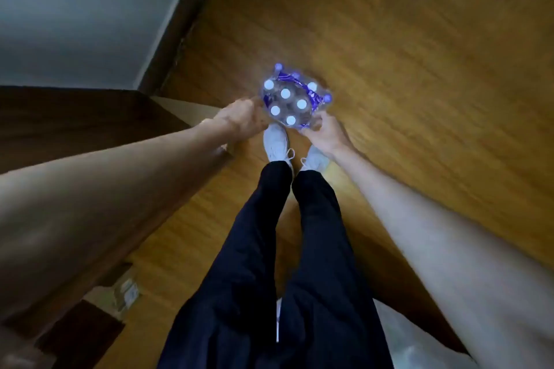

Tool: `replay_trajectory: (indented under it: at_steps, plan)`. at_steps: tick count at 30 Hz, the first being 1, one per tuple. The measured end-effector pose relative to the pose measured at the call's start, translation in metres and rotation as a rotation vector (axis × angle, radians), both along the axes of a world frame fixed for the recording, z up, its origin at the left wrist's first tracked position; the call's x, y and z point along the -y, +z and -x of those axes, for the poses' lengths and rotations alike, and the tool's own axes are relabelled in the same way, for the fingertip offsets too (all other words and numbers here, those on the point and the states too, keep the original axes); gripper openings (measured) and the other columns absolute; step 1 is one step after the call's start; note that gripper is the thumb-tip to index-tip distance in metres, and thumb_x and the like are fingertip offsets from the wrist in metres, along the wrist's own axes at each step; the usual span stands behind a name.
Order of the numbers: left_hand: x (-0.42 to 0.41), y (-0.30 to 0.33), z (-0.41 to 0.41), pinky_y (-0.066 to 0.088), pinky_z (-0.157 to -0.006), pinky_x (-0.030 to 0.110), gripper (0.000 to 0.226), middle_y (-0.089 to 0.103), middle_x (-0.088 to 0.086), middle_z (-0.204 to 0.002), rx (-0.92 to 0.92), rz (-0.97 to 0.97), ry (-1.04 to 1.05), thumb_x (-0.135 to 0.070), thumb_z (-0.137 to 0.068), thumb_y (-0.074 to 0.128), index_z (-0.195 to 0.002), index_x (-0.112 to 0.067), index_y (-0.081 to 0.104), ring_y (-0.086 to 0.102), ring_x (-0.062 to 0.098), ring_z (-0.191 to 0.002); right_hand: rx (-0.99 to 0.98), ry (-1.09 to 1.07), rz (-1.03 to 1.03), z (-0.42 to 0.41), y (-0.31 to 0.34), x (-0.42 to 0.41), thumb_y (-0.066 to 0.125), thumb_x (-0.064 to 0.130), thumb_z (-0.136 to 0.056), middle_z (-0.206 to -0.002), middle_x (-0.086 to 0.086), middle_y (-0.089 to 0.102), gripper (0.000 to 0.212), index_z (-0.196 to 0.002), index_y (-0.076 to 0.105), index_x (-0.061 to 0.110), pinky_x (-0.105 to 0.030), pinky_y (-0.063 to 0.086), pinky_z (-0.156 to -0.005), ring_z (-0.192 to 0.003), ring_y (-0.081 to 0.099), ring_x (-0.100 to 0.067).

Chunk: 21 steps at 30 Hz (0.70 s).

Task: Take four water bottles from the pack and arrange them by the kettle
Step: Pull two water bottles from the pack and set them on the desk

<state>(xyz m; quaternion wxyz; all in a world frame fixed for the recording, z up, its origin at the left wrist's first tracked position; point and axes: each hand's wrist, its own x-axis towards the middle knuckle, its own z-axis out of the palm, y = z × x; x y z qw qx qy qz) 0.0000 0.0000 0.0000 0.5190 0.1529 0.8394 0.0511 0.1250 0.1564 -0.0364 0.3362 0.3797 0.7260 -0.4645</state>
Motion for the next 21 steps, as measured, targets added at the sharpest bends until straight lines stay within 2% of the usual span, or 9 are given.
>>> replay_trajectory:
  at_steps: [2, 5, 9, 11, 13, 15, 17, 21]
  plan:
    - [-0.013, -0.045, 0.008, 0.051, -0.096, 0.043, 0.042, 0.060, 0.014, -0.130, -0.037, 0.022, 0.018, -0.029, -0.094, 0.058, -0.133, -0.014, 0.051, 0.060, 0.033, -0.113, -0.012, -0.044, -0.010, 0.012, -0.041, -0.001, 0.071, 0.026, -0.086, -0.119, -0.008, 0.069, 0.042, -0.124, 0.058, 0.012, -0.036, 0.051, -0.091, -0.110, 0.064, -0.027]
    - [-0.025, -0.119, 0.016, 0.054, -0.090, 0.045, 0.036, 0.065, 0.018, -0.118, -0.052, 0.050, -0.013, -0.028, -0.094, 0.055, -0.125, -0.011, 0.053, 0.063, 0.036, -0.103, -0.011, -0.027, -0.042, 0.021, -0.106, 0.002, 0.068, 0.024, -0.086, -0.120, -0.007, 0.068, 0.042, -0.126, 0.058, 0.013, -0.032, 0.047, -0.085, -0.110, 0.064, -0.028]
    - [-0.035, -0.205, 0.021, 0.049, -0.092, 0.043, 0.046, 0.058, 0.020, -0.130, -0.086, 0.044, -0.027, -0.025, -0.093, 0.056, -0.134, -0.009, 0.047, 0.059, 0.039, -0.115, -0.041, -0.027, -0.116, 0.029, -0.179, 0.007, 0.062, 0.019, -0.087, -0.128, -0.011, 0.064, 0.043, -0.130, 0.057, 0.013, -0.038, 0.050, -0.092, -0.116, 0.060, -0.031]
    - [-0.041, -0.238, 0.015, 0.048, -0.096, 0.044, 0.057, 0.053, 0.020, -0.137, -0.094, 0.029, -0.044, -0.025, -0.092, 0.056, -0.144, -0.009, 0.038, 0.056, 0.039, -0.120, -0.038, 0.003, -0.144, 0.029, -0.208, 0.011, 0.059, 0.019, -0.089, -0.126, -0.013, 0.063, 0.042, -0.130, 0.055, 0.014, -0.037, 0.049, -0.085, -0.114, 0.060, -0.034]
    - [-0.047, -0.267, 0.008, 0.047, -0.096, 0.046, 0.062, 0.049, 0.022, -0.141, -0.128, 0.013, -0.089, -0.023, -0.092, 0.056, -0.147, -0.009, 0.032, 0.055, 0.041, -0.121, -0.041, 0.058, -0.190, 0.029, -0.233, 0.014, 0.058, 0.021, -0.092, -0.125, -0.016, 0.062, 0.041, -0.131, 0.053, 0.014, -0.033, 0.040, -0.075, -0.113, 0.059, -0.037]
    - [-0.051, -0.288, 0.003, 0.046, -0.096, 0.048, 0.062, 0.039, 0.023, -0.147, -0.182, 0.019, -0.121, -0.020, -0.093, 0.057, -0.147, -0.010, 0.029, 0.052, 0.042, -0.124, -0.060, 0.127, -0.248, 0.030, -0.248, 0.018, 0.059, 0.023, -0.093, -0.123, -0.020, 0.062, 0.040, -0.131, 0.051, 0.012, -0.033, 0.037, -0.072, -0.112, 0.060, -0.039]
    - [-0.054, -0.302, 0.001, 0.047, -0.095, 0.049, 0.059, 0.037, 0.022, -0.147, -0.220, 0.029, -0.105, -0.019, -0.094, 0.055, -0.147, -0.011, 0.029, 0.052, 0.043, -0.124, -0.087, 0.170, -0.301, 0.034, -0.261, 0.021, 0.060, 0.021, -0.093, -0.119, -0.022, 0.064, 0.040, -0.130, 0.048, 0.009, -0.038, 0.043, -0.073, -0.110, 0.061, -0.041]
    - [-0.058, -0.310, 0.004, 0.051, -0.088, 0.049, 0.056, 0.049, 0.022, -0.135, -0.269, 0.020, -0.088, -0.016, -0.093, 0.058, -0.142, -0.008, 0.032, 0.060, 0.041, -0.112, -0.100, 0.192, -0.390, 0.046, -0.274, 0.020, 0.063, 0.019, -0.088, -0.113, -0.025, 0.067, 0.045, -0.129, 0.045, 0.008, -0.047, 0.050, -0.082, -0.107, 0.063, -0.043]
